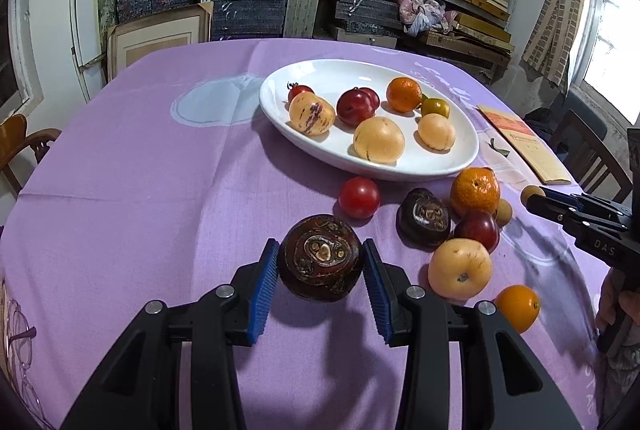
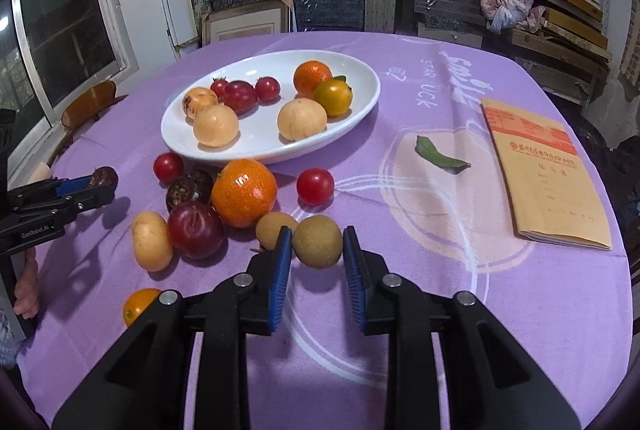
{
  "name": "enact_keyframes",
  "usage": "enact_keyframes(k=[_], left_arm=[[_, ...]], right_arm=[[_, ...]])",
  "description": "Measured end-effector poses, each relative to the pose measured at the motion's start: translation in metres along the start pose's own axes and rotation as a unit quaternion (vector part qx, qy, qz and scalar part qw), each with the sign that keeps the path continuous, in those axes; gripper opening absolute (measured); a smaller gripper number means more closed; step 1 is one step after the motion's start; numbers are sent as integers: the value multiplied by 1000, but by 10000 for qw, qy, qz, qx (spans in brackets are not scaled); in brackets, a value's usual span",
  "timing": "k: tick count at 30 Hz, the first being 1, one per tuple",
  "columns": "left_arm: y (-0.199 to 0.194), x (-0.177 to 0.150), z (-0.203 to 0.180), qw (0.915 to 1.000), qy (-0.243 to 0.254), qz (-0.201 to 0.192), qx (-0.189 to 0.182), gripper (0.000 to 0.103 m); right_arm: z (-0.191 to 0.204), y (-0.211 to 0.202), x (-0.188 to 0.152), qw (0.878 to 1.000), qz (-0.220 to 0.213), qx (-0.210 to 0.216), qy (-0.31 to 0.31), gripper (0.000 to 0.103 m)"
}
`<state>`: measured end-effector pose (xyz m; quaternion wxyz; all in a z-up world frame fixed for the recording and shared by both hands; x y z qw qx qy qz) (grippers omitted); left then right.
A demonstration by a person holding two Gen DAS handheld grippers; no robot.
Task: Organize fruits
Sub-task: 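Lower both fruits onto the white plate and open both grippers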
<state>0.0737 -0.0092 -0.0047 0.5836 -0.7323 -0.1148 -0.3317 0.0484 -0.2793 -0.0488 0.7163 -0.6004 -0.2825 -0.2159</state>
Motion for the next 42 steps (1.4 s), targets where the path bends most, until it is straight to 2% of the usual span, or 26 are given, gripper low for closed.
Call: enact_keyframes(k=[5,9,14,17,19,20,22,26,30,32,36,39,42], left_arm=[[7,44,-16,9997,215,-116,-25,42],[29,71,-27,9996,277,-50,-59,42],[59,89,-23,9998,42,154,-121,43],[63,95,-21,9998,-16,73,-168,43],[65,99,-20,9998,-51,70,-180,44],[66,100,-20,9998,-64,89,-188,52],[68,99,-19,9998,-84,83,-148,64],[65,98,-12,9997,-185,73,-143,69],[43,92,5,9991,-397,-20,-124,78],[29,83,15,9989,-454,-73,-67,84],[10,59,25,9986,-505,-44,124,84],[2,37,25,9983,-580,67,95,84],[-3,18,13,9989,-453,115,72,84]], right_arm=[[23,-2,37,9991,-64,-56,-405,26],[39,18,66,9986,-12,84,-530,26],[47,52,89,9986,120,143,-485,26],[50,66,95,9986,176,134,-484,26],[49,69,95,9989,106,124,-441,30],[48,68,95,9990,84,124,-410,40],[45,64,93,9992,6,97,-377,44],[33,43,88,9995,-144,155,-220,46],[19,9,73,9990,-430,113,-18,66],[11,-9,60,9983,-568,94,105,71],[-12,-36,31,9941,-877,172,620,90],[-27,-39,8,9905,-909,282,994,93],[-41,-32,-3,9889,-701,321,1268,94]])
Point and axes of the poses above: each gripper's, at about its wrist camera, not at the fingertips, and y roughly the way its jaws point, z to its left, x to its top, the point moved 1 cm from there along y, roughly the way its jaws point, and after that the axes turned 6 degrees about z, right-handed, at the moved point
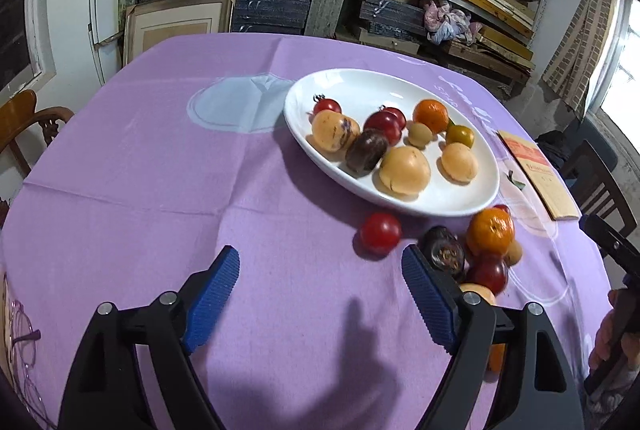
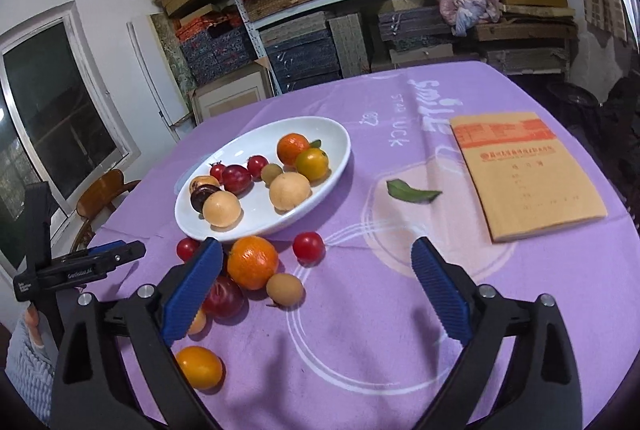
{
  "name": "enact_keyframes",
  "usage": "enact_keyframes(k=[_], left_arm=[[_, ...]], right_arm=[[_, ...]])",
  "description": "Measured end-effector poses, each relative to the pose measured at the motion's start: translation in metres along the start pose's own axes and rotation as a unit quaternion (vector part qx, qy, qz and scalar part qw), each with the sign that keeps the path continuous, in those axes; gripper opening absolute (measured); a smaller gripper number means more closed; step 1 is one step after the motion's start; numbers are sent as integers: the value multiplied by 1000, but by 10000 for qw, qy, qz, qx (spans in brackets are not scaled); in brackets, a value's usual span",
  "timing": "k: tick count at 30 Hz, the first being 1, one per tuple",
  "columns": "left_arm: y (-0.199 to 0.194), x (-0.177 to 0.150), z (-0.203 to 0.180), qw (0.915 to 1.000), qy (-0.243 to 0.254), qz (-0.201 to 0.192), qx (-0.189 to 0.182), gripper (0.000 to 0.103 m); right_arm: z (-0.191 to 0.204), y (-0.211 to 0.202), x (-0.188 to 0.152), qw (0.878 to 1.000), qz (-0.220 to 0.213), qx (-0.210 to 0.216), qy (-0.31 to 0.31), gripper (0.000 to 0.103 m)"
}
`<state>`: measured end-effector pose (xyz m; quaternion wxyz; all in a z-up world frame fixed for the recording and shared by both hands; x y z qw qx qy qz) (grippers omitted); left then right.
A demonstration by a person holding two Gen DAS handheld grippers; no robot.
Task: Organize fruits
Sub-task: 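Lower both fruits onto the white plate and open both grippers, then move the open left gripper toward the pale yellow pear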
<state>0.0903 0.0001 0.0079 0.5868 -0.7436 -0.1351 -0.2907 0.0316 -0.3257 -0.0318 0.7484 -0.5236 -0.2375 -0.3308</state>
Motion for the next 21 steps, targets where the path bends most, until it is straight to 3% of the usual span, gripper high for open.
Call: enact_keyframes(k=[5,11,21], left_arm=[[-12,-23,-37,9975,610,-275,225,84],[-9,-32,-81,9902,1313,-395,248,84],[21,-35,-93,9904,1380,-2,74,86]], right_arm=[[-23,0,1,9984,39,181,530,95],[-26,-3,0,9980,4,191,597,95],[-22,-1,2,9983,71,179,553,96]])
Point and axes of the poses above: each gripper's, at about its wrist camera, not at the fingertips, and y roughly the way its jaws point, z to its left, x to its top, the point moved 1 cm from there along y, roughly the way its jaws point, and after that the axes turned 6 degrees about z, right-handed, at the moved point
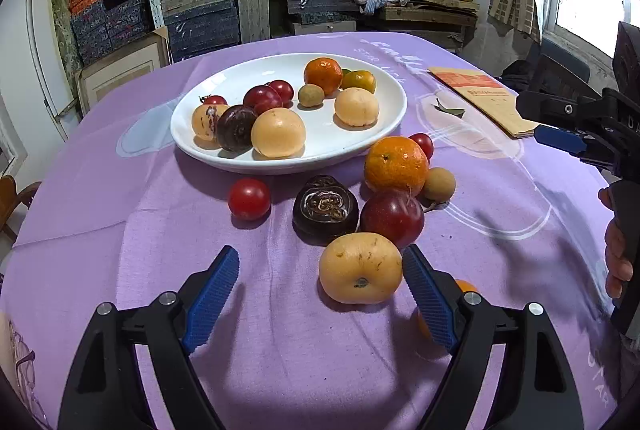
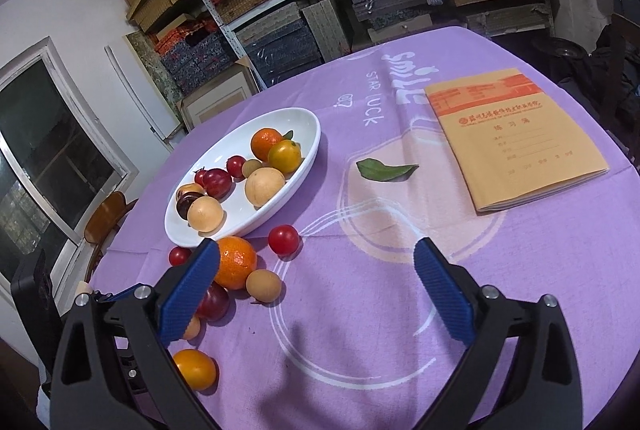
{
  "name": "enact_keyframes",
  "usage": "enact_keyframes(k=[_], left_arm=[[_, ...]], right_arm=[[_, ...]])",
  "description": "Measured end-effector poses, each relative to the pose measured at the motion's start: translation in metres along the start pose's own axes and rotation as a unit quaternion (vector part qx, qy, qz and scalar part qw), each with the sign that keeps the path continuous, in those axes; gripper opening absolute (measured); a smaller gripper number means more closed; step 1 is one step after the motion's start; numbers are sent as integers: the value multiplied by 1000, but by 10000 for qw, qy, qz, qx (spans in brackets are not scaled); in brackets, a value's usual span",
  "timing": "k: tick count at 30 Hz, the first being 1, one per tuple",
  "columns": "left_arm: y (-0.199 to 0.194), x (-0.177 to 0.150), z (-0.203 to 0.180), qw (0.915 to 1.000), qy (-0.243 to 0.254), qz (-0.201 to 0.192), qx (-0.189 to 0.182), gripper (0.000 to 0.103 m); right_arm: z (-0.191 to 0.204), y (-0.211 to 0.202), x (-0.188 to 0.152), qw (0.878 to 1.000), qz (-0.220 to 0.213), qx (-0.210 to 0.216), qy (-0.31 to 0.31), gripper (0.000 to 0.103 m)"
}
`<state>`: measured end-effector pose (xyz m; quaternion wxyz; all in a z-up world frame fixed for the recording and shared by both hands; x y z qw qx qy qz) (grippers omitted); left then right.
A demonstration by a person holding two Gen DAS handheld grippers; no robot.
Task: Organize fruits
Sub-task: 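Move the open left gripper toward the pale yellow pear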
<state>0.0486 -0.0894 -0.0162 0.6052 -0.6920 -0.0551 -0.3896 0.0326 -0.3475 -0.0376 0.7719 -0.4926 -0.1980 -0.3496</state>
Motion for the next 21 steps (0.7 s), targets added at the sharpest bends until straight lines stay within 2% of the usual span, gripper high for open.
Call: enact_keyframes(k=[2,3,9,13,16,19,21], left_arm=[[2,-2,3,10000,-36,3,74,95],[2,-2,4,9999,-54,-5,85,96],[-2,-3,22,9994,-351,-48,24,97],[-1,-5,31,9976,-614,119,-300,96],[-1,-4,17,9983,-370,109,-443,96],[1,-4,1,9996,-30,67,-281,96],[6,-5,-2,9996,-2,134,-239,96]], right_arm=[[0,1,0,10000,0,-3,-4,96],[0,1,0,10000,-1,0,-4,96],[0,0,0,10000,-2,7,11,96],[1,0,0,10000,-3,35,34,97],[2,1,-1,10000,21,25,5,97],[2,0,-1,10000,16,26,13,97],[2,0,-1,10000,3,21,25,97]])
Point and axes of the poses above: each gripper's, at about its wrist camera, not at the fingertips, and y roughly the way its jaws point, z to its left, x to its top, the point moved 1 cm from there along y, roughly the way its jaws point, and after that the axes turned 6 degrees about z, right-handed, at the moved point
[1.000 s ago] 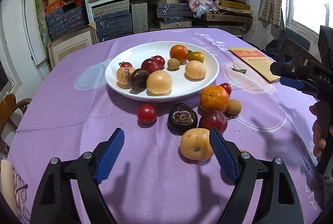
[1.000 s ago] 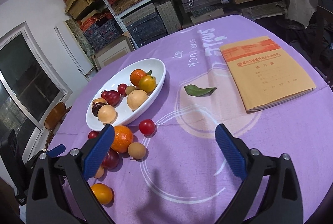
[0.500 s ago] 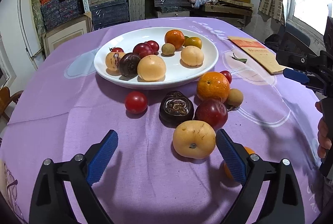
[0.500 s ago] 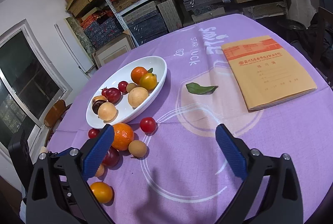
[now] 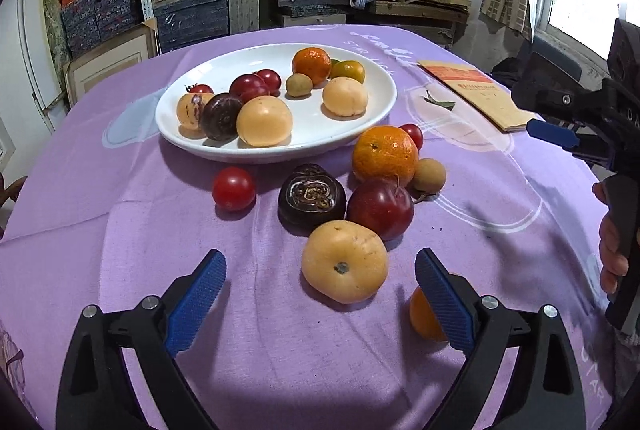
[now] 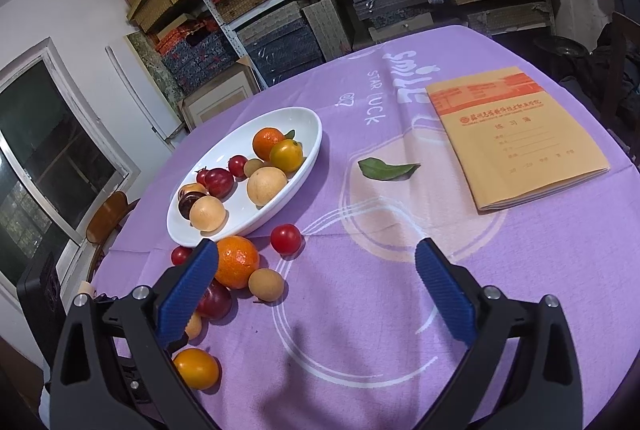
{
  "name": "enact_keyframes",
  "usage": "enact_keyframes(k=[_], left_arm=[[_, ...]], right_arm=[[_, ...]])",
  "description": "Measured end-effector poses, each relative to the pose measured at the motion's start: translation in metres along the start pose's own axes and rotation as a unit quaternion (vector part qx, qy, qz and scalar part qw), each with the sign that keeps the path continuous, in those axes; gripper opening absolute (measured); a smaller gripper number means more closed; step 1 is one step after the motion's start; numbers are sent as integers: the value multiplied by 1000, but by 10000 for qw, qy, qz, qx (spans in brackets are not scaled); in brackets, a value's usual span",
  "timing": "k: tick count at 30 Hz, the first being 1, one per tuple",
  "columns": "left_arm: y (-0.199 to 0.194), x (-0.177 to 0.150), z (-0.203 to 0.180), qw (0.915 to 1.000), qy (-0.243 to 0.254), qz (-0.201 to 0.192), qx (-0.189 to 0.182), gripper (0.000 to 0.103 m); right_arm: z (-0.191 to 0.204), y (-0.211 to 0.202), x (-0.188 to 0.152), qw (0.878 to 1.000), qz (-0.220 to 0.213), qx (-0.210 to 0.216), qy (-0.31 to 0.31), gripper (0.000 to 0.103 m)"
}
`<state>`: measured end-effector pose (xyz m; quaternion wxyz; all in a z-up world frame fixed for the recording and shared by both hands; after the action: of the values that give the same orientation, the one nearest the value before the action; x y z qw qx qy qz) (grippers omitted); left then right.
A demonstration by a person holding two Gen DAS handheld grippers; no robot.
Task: Organize fruits
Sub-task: 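Move the open left gripper toward the pale yellow pear, then close the left gripper around the pale yellow pear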
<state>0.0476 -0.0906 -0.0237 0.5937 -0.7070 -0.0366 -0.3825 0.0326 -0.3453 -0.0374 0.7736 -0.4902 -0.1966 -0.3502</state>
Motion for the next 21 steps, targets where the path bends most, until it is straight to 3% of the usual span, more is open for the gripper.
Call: enact_keyframes(k=[9,12,14,21], left_arm=[[9,2,9,9992,-184,186,-314,85],[11,2,8,9987,-149,242,-415,74],[15,3,6,9982,-109,315,-507,59],[18,3,2,9979,-49,297,-574,51]], right_arm=[[0,0,0,10000,-6,9,-1,97],[0,0,0,10000,-3,3,0,97],[0,1,0,10000,6,0,1,97],[1,0,0,10000,7,-3,-28,97]])
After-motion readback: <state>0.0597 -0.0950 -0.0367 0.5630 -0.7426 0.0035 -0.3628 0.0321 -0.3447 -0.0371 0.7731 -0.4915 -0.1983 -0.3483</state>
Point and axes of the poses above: each gripper's, at about its wrist camera, not at the fingertips, and y roughly the way its jaws point, z to its left, x to its top, the point moved 1 cm from there along y, roughly the way its jaws point, and after that the axes turned 6 degrees about z, right-handed, at the moved point
